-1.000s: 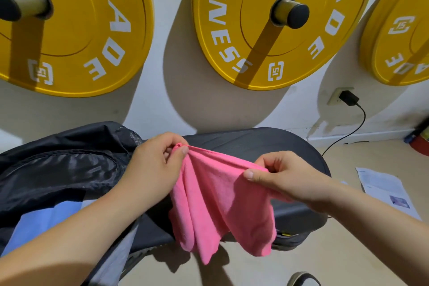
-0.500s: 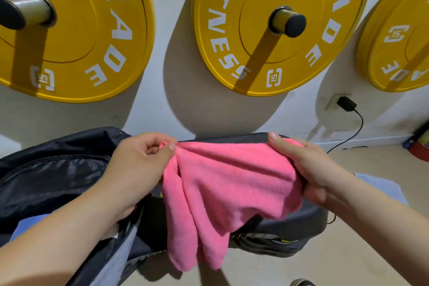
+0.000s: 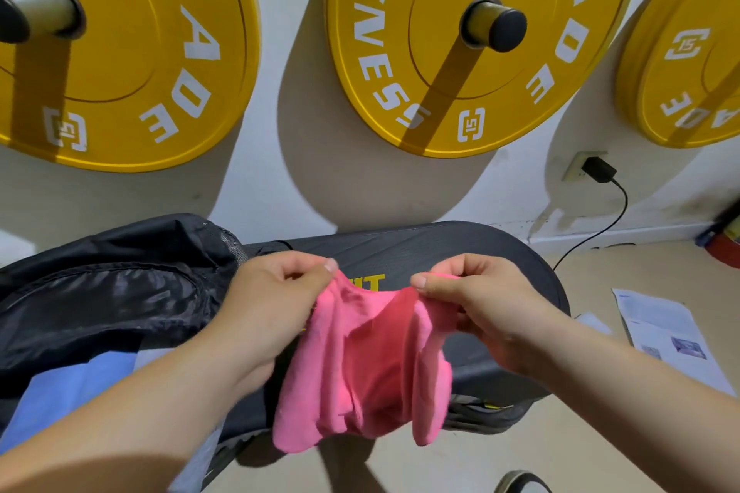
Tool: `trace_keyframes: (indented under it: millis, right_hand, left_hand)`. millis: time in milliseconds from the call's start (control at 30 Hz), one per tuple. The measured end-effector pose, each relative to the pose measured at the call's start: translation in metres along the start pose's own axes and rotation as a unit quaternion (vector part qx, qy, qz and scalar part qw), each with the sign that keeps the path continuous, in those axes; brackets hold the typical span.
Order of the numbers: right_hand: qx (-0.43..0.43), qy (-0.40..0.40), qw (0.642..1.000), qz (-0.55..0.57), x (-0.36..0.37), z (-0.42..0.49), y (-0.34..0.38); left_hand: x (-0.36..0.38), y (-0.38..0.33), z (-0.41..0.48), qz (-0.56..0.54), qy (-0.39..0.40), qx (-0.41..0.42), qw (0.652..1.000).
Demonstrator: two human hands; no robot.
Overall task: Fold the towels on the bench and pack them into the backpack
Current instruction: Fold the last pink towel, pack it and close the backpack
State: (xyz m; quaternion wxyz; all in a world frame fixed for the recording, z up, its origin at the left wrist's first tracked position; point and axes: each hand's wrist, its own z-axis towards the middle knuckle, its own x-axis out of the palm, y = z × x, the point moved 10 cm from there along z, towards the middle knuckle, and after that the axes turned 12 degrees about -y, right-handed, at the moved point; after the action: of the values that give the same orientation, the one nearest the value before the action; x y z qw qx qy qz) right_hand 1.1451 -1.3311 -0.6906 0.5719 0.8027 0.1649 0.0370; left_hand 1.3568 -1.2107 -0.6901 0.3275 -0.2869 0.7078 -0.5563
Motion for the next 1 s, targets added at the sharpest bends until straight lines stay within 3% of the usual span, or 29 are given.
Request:
trace_keyframes:
  millis: [133,333,467,700,1000]
  right_hand:
    - [0.014,0.052,0.998,0.030,0.027,-0.019,0.001]
    - [0.018,0.126,0.990,0.053,0.044,-0.025,0.005]
    - [-0.067,0.160,0.985,0.013,0.047,-0.034,0.017]
    - [-0.154,0.135,0.979,0.004,0.039,-0.031,0.032]
    - [-0.282,0.072,0.951,-0.102,0.033,-0.029,0.048]
  left_hand:
    - [0.028,-0.002,-0.033,-0.022,0.044,-0.012,0.999]
    - [0.028,-0.019,-0.044,0.028,0.047,0.071,0.996]
    - [0.021,-0.022,-0.040,0.009,0.044,0.063,0.997]
    - [0.029,-0.016,-0.043,-0.024,0.090,0.024,0.995]
    - [0.034,-0.009,-0.043,-0.064,0.124,-0.021,0.990]
